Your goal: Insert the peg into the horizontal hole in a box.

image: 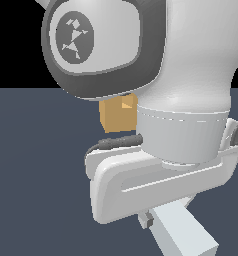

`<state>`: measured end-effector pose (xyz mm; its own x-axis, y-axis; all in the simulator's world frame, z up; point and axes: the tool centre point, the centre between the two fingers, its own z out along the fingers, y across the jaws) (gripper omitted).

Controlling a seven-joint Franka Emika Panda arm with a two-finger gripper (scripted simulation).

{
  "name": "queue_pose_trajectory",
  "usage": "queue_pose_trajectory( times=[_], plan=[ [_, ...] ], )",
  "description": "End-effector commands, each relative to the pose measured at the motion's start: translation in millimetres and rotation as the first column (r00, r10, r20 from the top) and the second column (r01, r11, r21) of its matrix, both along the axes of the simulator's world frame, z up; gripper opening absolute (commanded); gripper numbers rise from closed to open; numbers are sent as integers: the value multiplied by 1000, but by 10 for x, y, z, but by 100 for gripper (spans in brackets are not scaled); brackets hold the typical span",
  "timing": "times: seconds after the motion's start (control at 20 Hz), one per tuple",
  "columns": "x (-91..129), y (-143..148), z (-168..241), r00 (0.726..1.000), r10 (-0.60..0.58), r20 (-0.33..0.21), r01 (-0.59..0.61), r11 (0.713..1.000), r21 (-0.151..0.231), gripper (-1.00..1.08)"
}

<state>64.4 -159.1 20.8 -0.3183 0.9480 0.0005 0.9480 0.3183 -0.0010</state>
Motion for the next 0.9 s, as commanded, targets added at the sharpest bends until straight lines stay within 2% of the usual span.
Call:
queue_pose_trajectory(
  times=[0.0, 0.2, 0.4, 0.85],
  plan=[
    [2, 19, 9, 1000, 0, 0, 0, 1000, 0, -100],
    [-1, 141, 62, 1000, -4, 0, 4, 1000, 0, -100],
    [-4, 390, 171, 1000, -11, 0, 11, 1000, 0, -100],
    [12, 1294, 570, 999, -37, 1, 37, 999, 0, -100]
  ],
)
